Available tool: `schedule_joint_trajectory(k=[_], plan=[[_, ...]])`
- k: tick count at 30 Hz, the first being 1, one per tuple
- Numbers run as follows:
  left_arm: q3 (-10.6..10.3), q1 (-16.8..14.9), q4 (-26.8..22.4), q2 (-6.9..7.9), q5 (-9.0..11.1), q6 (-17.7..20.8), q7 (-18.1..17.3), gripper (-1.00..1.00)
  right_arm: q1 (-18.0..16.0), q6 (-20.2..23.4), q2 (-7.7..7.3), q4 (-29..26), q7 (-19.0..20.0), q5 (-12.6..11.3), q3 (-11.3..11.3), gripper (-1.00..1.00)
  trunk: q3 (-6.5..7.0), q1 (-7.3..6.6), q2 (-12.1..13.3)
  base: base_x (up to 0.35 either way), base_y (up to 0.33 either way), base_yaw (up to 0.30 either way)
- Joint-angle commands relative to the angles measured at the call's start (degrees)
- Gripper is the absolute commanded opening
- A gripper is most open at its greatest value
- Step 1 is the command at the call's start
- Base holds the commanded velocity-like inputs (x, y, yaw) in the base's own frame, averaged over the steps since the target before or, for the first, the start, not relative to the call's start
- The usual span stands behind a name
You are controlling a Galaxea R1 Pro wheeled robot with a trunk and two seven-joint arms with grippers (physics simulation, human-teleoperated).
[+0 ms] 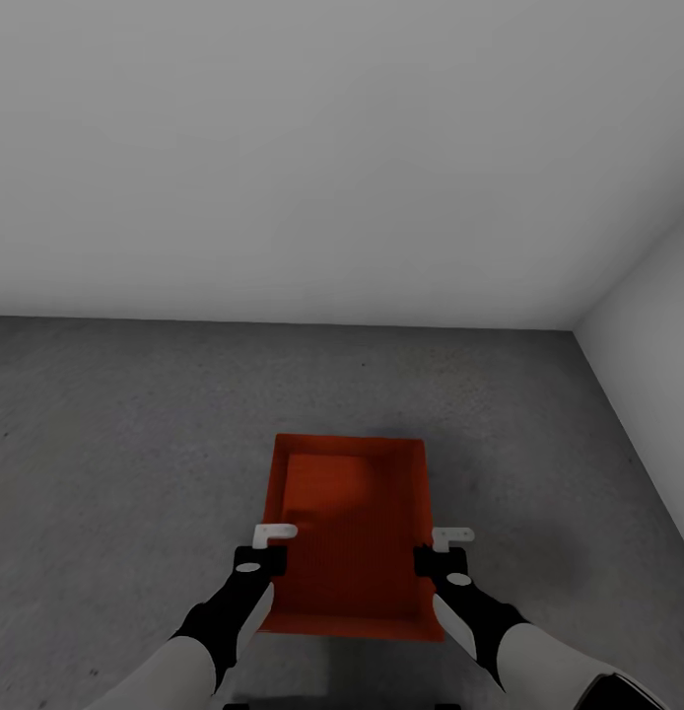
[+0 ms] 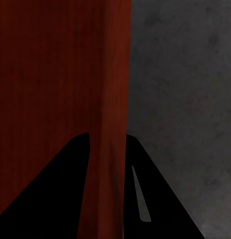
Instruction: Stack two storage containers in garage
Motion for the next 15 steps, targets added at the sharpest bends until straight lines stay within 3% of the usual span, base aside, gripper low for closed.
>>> schedule_joint_trajectory(k=[1,2,15], plan=[[-0.3,0.0,0.1,0.63,0.2,1.2,0.9,-1.00,-0.1,-0.4,-2.20,-0.1,-2.3,0.7,0.0,-1.00,-0.03,0.00,0.0,0.000,0.000,0.000],[-0.3,0.0,0.1,0.63,0.2,1.2,0.9,1.00,-0.1,-0.4,-2.20,-0.1,-2.4,0.7,0.0,1.00,-0.03,0.00,0.0,0.000,0.000,0.000],[-0.3,0.0,0.1,0.72,0.4,1.2,0.9,1.00,-0.1,-0.3,-2.20,0.1,-2.4,0.6,-0.1,1.00,-0.03,0.00,0.0,0.000,0.000,0.000]])
